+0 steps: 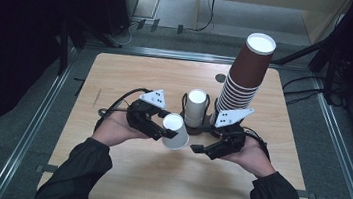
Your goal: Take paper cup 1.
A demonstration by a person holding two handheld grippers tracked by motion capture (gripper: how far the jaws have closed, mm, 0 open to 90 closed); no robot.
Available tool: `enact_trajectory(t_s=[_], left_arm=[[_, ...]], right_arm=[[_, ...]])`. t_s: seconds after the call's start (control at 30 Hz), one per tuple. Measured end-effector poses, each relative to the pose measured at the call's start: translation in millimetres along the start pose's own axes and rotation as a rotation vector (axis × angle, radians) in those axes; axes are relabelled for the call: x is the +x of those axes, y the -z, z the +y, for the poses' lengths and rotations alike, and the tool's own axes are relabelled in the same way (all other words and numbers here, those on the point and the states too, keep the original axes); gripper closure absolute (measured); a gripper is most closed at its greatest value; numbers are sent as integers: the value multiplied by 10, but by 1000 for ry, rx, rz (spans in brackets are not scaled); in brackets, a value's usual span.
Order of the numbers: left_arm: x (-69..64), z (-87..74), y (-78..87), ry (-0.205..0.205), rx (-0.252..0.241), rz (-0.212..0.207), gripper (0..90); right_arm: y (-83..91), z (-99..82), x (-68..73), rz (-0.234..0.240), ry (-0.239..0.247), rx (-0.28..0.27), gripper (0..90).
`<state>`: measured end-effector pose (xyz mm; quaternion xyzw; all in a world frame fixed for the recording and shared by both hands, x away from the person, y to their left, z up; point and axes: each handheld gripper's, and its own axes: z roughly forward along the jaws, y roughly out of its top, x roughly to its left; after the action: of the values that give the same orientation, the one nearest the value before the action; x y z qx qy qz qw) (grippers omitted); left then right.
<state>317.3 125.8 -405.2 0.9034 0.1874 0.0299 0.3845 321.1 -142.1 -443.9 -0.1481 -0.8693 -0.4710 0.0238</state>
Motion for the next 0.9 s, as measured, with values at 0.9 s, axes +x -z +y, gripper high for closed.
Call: enact_trajectory(t_s=[0.9], left_arm=[[-145, 59, -392, -75, -16, -117, 346]], right_arm=[[-261, -172, -17, 38, 34, 62, 202]])
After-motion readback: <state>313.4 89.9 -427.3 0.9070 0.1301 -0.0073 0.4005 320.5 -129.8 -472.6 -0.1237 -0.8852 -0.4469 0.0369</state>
